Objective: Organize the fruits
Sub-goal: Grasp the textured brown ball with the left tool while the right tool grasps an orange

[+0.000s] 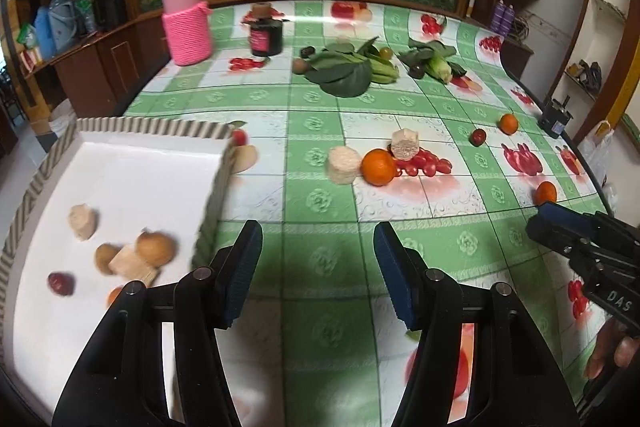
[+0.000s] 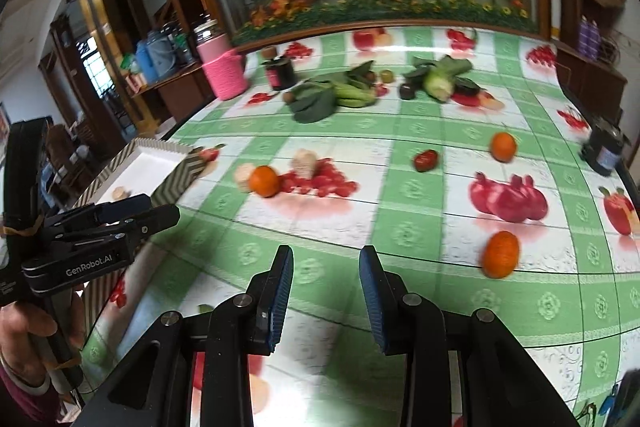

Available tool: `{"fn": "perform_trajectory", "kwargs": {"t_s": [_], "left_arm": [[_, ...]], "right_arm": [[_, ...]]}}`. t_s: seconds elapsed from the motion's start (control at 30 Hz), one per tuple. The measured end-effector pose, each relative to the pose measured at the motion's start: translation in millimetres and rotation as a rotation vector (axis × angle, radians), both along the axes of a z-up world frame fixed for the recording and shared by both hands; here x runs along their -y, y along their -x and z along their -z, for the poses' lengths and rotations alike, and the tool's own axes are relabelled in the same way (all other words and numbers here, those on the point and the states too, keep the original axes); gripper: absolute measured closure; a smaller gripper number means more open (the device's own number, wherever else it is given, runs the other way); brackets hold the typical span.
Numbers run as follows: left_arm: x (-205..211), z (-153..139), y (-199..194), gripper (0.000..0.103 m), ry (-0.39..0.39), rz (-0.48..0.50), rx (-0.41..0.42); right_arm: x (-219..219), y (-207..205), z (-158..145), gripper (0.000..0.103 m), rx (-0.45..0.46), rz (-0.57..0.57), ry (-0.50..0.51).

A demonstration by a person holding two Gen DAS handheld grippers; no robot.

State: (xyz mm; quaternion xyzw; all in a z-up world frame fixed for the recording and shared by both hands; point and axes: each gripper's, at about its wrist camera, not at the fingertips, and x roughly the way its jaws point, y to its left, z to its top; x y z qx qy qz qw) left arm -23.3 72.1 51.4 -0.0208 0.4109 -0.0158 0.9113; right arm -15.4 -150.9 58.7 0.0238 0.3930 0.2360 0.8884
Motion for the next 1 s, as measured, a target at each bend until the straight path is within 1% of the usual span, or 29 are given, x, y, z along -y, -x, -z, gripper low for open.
{"fn": "perform_trajectory", "kwargs": {"t_s": [0.1,0.2,0.4,0.53,0.67,0.87,0.9,0.93,1.0], "left_arm": [[3.2,8.4,-17.4,0.045,0.008,0.006,-0.043],[2.1,15.3,-30.6,0.045,0.008,-0.005,-0.076],[-6.9,19.9,-39.5,0.045,0.022,-0.037,-0.09],[-19.4,16.3,-38.8,0.045,0.039,-0.078,-0.076],[-31.0,12.0,-39.8,0.045,0.063,-0.105,-0.068],[-34.9,11.5,-44.7,0.045,0.059,-0.109,-0.073],[-34.7,12.0,-45.9,0.045,0.062,-0.109,-0.075],[-33.5,13.0,-47.1,0.045,0.063,-0.106,-0.078],[-29.2,15.1,-49.8,0.045,0.063,-0.096,-0.089]], "right_arm": [[0.1,-12.5,2.4,0.069,-0.022,-0.031,-0.032],[-16.1,-26.1,5.8,0.069,-0.048,-0.098,-0.034],[-57.3,-54.4,17.9,0.068,-0.073,-0.196,-0.002],[-79.4,-72.5,25.0,0.069,-0.096,-0.248,0.007],[-95.4,-83.7,28.6,0.069,-0.088,-0.271,0.038],[-114.5,-98.8,35.7,0.069,-0.096,-0.305,0.059],[-115.8,-101.1,38.1,0.069,-0.104,-0.313,0.05],[-113.6,-102.5,38.4,0.072,-0.103,-0.311,0.026],[-105.0,-104.4,37.7,0.074,-0.118,-0.291,-0.013]]}}
